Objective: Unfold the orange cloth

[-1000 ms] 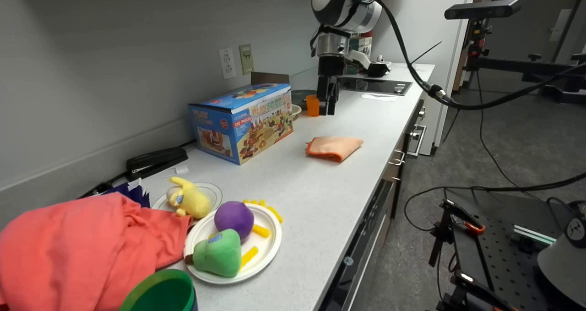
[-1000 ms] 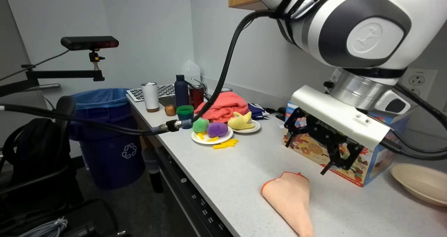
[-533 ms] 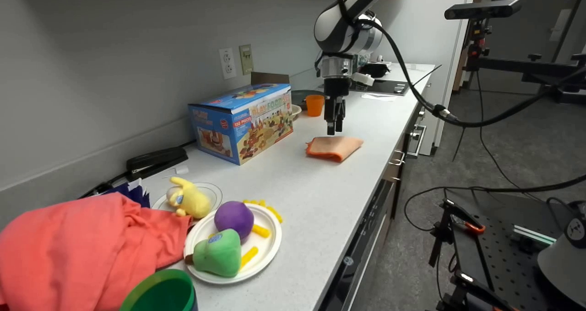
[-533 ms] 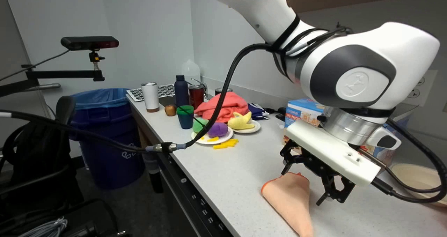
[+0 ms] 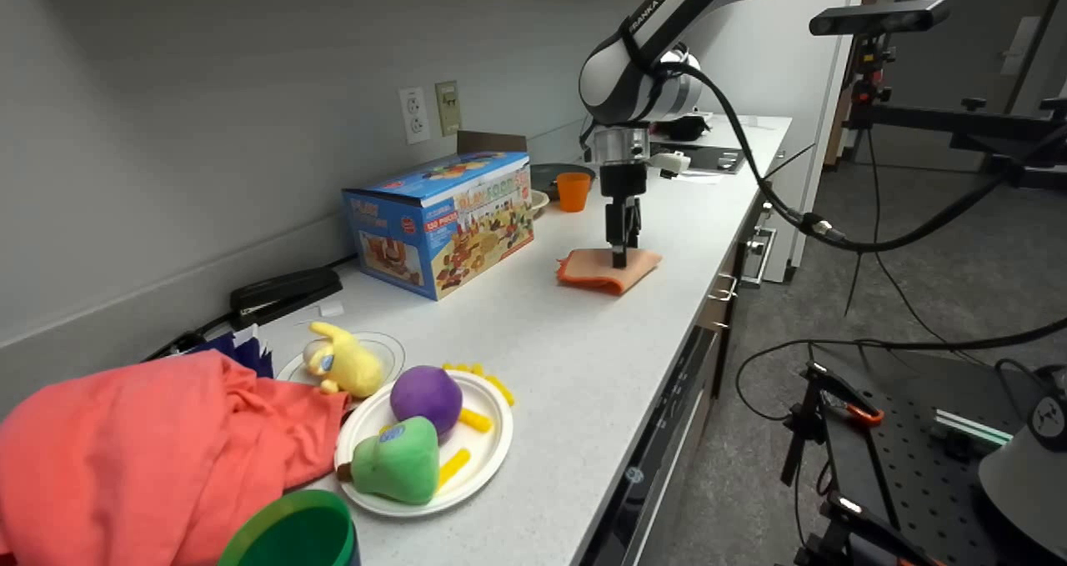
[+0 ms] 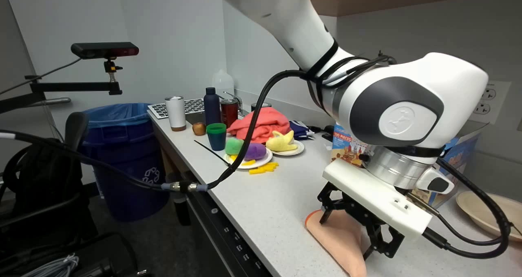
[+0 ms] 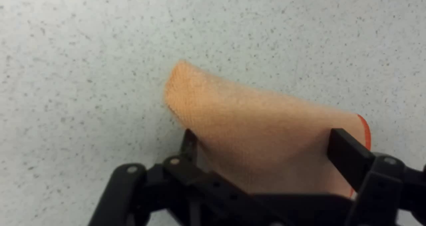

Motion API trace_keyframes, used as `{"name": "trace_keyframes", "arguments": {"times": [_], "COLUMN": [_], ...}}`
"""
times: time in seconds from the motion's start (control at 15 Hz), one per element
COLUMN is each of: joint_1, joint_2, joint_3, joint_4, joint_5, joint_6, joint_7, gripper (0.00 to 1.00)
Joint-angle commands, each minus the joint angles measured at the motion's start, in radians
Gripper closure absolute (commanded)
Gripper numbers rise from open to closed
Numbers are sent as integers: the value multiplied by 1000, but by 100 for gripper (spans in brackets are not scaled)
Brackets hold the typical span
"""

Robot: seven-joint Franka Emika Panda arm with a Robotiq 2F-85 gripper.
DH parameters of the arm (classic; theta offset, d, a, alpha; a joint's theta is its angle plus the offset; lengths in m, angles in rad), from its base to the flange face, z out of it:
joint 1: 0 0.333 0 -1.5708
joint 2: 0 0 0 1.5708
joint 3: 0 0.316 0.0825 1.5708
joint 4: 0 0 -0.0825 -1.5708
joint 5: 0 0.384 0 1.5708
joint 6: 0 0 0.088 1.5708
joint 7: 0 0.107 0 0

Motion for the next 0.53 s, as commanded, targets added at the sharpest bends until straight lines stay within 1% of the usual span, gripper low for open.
{"name": "trace_keyframes", "arguments": {"times": [0.0, 0.2, 0.33, 0.47], "joint_1": [22, 26, 20, 10], "joint_2": [14, 49, 71, 96], "joint_3": [-6, 4, 19, 39], "joint_4": [-50, -82, -88, -79], "joint_5": [-1, 1, 7, 10], "joint_6": [141, 360, 510, 637], "joint_7": [13, 9, 6, 15], "gripper": [0, 0, 0, 0]}}
